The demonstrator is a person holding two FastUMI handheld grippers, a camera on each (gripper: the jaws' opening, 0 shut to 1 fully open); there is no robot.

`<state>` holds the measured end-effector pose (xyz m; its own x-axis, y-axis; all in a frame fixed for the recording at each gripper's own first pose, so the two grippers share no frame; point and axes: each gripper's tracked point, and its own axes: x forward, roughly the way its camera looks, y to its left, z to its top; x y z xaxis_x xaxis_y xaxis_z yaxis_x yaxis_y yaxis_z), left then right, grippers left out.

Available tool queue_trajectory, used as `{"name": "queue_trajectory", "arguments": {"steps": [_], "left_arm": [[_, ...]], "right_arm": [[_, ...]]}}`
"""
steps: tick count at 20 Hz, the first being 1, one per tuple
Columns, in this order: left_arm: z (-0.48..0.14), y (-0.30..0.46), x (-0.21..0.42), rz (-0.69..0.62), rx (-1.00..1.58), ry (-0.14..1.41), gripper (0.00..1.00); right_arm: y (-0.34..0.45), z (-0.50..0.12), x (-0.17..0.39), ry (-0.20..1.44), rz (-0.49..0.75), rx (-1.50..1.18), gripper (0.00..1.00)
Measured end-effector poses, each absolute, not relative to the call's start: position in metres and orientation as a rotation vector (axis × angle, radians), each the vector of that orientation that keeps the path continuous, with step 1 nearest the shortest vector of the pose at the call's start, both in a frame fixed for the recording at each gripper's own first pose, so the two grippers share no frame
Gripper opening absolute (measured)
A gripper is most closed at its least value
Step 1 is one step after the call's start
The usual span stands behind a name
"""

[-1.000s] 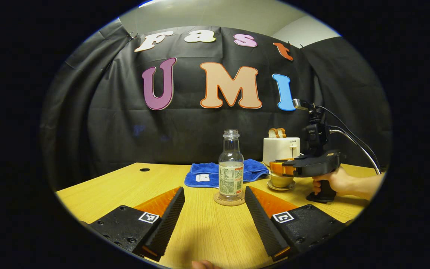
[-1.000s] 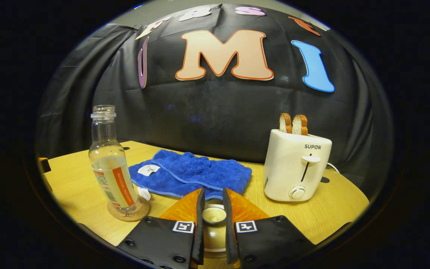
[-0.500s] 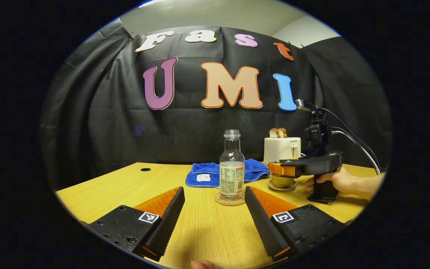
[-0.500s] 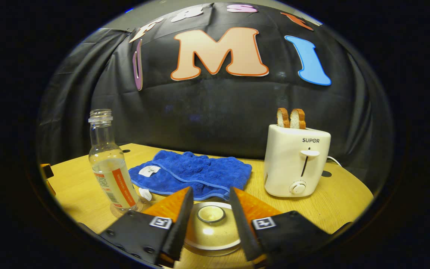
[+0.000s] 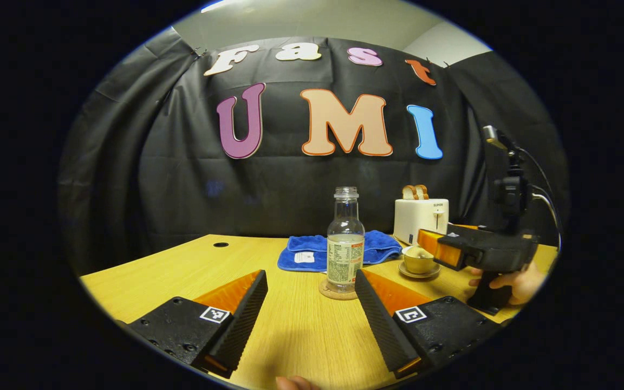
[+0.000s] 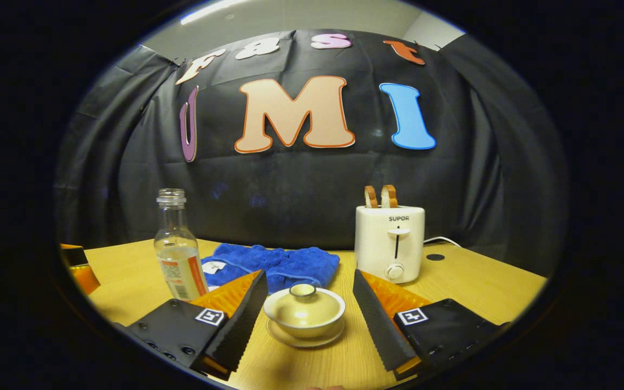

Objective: Open the teacup lid with one hand, grasp the water bottle and pour water into the teacup with the other hand; after pouring, place the water bottle on the coaster and then close the teacup lid.

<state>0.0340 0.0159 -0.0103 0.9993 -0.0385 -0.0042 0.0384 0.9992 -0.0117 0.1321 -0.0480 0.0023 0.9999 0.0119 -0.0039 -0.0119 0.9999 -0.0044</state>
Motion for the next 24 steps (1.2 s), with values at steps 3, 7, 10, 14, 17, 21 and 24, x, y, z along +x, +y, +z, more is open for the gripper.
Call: {"name": "queue_trajectory", "arguments": {"steps": [3,7,10,14,17,21,24], "left_arm": [[-0.01,0.007,0.027,-0.039,-0.012,0.005,0.95],[-0.009,-0.012,0.01,-0.046,-0.009,0.002,0.95],[-0.008,-0.013,0.001,-0.019,-0.008,0.001,0.94],[-0.009,-0.012,-0.009,0.014,-0.009,0.006,0.95],[-0.008,-0.018,-0.021,0.011,-0.01,0.001,0.95],[-0.01,-0.028,-0.027,0.0,-0.008,0.002,0.95],[-0.009,-0.027,-0.027,0.001,-0.011,0.003,0.95]], "right_arm": [[-0.042,0.005,0.086,-0.002,0.007,-0.001,0.98],[-0.039,0.007,0.033,-0.004,-0.004,-0.002,0.98],[-0.036,0.007,0.008,-0.001,-0.008,-0.003,0.99],[-0.041,0.01,-0.019,-0.007,-0.033,-0.004,0.98],[-0.035,0.009,-0.029,-0.005,-0.018,-0.004,0.98],[-0.034,0.008,-0.03,-0.003,-0.012,-0.004,0.98],[-0.033,0.007,-0.03,-0.003,-0.013,-0.004,0.99]]}}
